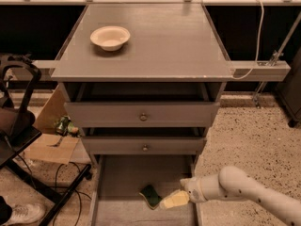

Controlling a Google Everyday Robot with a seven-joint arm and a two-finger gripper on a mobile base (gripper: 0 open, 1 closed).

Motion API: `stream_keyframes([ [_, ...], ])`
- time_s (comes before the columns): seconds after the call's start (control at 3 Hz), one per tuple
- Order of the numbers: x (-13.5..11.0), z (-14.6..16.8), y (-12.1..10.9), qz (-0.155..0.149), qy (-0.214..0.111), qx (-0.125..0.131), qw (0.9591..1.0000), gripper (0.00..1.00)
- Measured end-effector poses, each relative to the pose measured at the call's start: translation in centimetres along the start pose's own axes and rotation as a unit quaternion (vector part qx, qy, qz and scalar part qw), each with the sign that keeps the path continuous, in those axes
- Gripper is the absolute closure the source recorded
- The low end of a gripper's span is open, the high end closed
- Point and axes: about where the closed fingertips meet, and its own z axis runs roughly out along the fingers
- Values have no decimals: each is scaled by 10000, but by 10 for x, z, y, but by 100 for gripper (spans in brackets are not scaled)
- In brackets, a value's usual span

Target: Place sponge into bottom drawer

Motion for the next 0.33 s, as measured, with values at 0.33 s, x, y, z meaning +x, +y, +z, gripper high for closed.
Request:
stream_keyframes([
  [0.33, -12, -61, 38, 79, 466, 77, 9989, 0],
])
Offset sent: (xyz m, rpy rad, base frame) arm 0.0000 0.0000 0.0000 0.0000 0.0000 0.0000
